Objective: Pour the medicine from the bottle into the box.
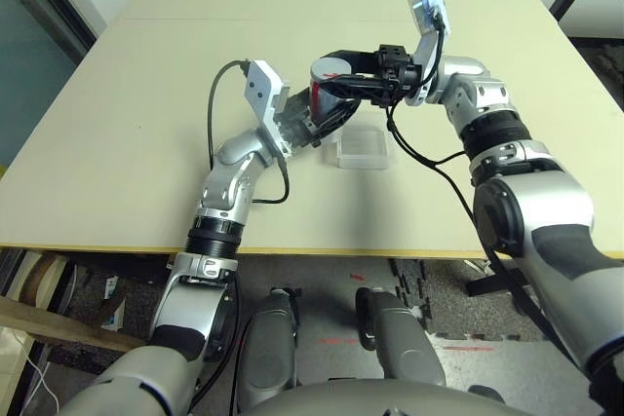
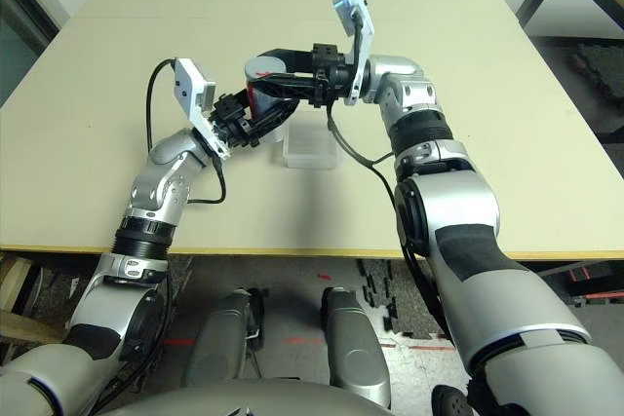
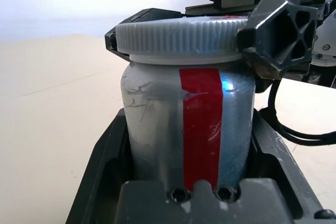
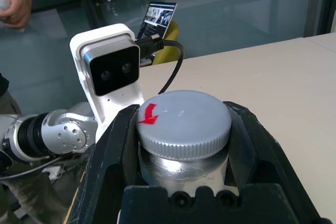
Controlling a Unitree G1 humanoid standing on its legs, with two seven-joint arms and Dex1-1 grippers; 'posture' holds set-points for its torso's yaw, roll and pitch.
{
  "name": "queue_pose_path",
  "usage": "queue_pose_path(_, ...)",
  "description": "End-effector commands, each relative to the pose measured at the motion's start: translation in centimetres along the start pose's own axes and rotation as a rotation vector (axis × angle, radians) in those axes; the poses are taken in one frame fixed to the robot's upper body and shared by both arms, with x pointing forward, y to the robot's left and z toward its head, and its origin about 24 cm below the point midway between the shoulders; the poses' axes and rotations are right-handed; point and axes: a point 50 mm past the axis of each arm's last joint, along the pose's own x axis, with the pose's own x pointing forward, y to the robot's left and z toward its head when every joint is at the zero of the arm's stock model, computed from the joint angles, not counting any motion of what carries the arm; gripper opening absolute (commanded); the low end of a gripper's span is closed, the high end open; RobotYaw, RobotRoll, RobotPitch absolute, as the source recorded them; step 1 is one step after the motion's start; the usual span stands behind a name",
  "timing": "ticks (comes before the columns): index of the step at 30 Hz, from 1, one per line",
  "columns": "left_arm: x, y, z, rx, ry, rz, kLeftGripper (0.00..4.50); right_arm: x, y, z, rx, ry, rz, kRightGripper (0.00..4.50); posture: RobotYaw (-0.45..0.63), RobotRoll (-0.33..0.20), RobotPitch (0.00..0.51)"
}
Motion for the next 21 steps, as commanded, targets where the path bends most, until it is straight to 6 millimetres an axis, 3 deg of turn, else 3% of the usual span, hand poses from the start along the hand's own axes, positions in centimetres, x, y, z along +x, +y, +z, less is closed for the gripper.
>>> queue_pose_path(1, -0.4, -0.5, -1.1, -0.002, 0.034, -0.034, 2.71, -2.6, -0.9, 2.6, -0.026, -0.168, -0.175, 2.58, -0.05, 0.0, 0.148)
queue_pose_path(11, -0.5, -0.4, -1.2, 0.0, 0.037, -0.031, 2.71, -2.9, -0.8, 2.8, -0.055, -0.146, -0.202, 2.58, -0.05, 0.0, 0.15)
queue_pose_path(21, -0.6, -0.2, -1.1, 0.008, 0.031, -0.015, 2.71, -7.2, -2.2, 1.4, -0.096, 0.076, -0.571, 2.58, -0.05, 0.0, 0.154)
